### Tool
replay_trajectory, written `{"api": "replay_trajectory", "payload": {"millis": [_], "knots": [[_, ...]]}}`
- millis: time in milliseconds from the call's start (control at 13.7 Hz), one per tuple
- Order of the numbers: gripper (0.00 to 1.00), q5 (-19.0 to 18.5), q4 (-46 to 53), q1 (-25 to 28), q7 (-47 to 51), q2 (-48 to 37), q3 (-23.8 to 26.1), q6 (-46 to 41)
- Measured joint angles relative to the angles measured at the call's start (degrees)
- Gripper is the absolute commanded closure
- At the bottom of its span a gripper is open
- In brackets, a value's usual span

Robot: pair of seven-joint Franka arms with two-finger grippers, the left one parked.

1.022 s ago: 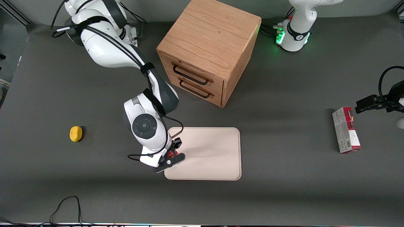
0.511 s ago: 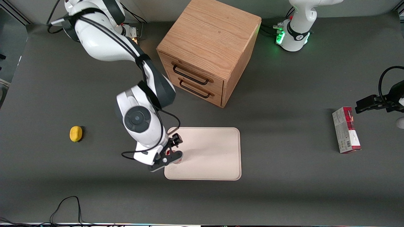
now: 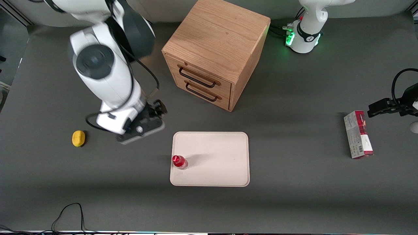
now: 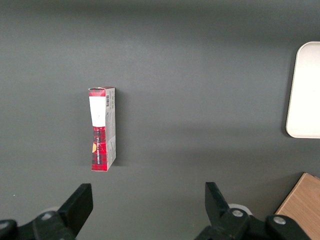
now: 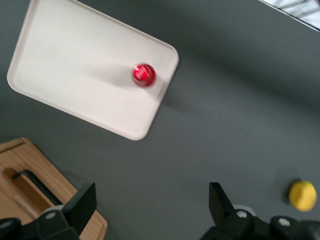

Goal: Place coke bottle on tray

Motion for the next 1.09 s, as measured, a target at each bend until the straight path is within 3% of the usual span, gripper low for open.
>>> {"api": "replay_trajectory", "payload": {"millis": [146,365,803,1095], "knots": [[0.00,0.0,-8.8,-0.7,0.0,-7.6,-2.7,1.0],[0.00,0.2,-18.4,-6.2,-0.1,-15.9,-3.5,2.8],[0.00,2.8,-24.1,-16.7,-4.1,-20.6,-3.5,5.0],[0.00,2.8,-24.2,-19.0,-5.2,-20.7,-4.4,5.1]]}}
